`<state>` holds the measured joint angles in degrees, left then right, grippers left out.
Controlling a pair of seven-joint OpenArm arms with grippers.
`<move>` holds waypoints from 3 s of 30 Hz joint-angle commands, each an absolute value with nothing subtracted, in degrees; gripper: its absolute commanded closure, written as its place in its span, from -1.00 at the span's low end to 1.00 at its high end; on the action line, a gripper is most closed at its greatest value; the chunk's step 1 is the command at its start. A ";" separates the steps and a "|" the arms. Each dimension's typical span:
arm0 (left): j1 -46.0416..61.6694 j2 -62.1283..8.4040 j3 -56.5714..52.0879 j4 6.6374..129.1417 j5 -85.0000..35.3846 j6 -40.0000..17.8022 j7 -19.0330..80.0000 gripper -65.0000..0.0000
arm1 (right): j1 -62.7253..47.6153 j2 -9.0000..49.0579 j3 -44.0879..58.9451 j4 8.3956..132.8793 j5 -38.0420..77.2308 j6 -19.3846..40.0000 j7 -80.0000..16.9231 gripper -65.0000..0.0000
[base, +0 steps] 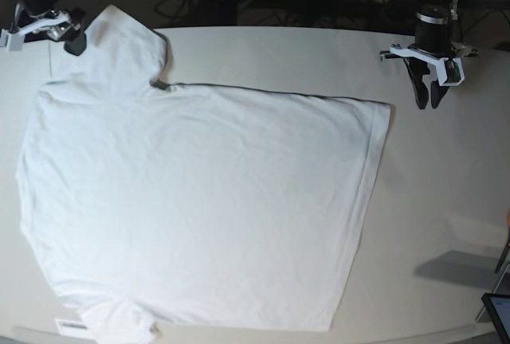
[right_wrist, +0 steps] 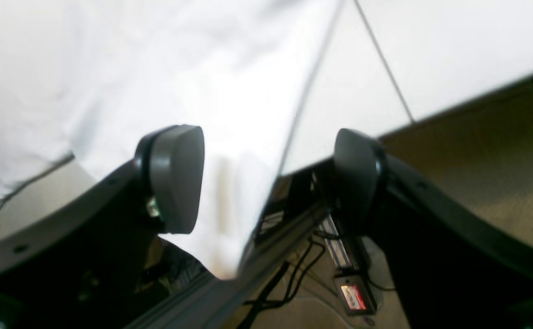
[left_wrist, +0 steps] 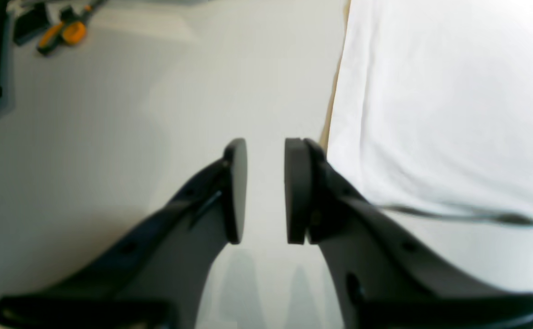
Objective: Fold the T-shirt properly
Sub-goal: 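Move both grippers to the corners of the white T-shirt's shoulder edge, then lower both grippers and pinch the shirt edge at each corner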
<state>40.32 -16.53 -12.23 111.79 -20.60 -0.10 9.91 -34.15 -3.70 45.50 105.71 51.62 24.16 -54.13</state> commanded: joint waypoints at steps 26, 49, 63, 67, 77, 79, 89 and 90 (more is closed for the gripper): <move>37.58 -18.15 -12.53 114.42 -18.59 0.13 31.60 0.54 | -37.49 -3.30 38.46 106.07 48.66 24.75 -53.41 -0.29; 29.76 -15.08 -12.70 114.15 -18.77 0.13 32.40 0.00 | -36.18 -3.21 38.29 106.07 48.66 24.84 -53.41 0.99; 27.47 -6.11 -18.77 104.31 -26.51 -6.46 34.24 -0.33 | -35.47 -3.03 38.29 106.07 48.48 24.84 -53.41 0.99; 26.07 -6.37 -23.25 100.09 -37.67 -6.55 38.81 -0.33 | -35.38 -2.95 38.29 106.07 48.57 24.84 -53.41 0.99; 23.78 -7.78 -23.60 97.80 -43.47 -7.16 41.01 -0.32 | -35.38 -2.86 38.29 106.07 48.48 24.84 -53.41 0.99; 22.90 -7.78 -21.58 97.45 -43.47 -7.16 41.01 -0.32 | -35.38 -2.86 38.29 106.07 48.48 24.84 -53.41 0.99; 19.21 -7.60 -16.57 97.36 -43.21 -7.08 40.92 -0.31 | -35.38 -2.86 38.29 106.07 48.40 24.84 -53.41 0.99; 19.21 -7.69 -16.13 97.36 -43.21 -7.08 40.92 -0.31 | -35.38 -2.86 38.29 106.07 48.40 24.84 -53.41 0.99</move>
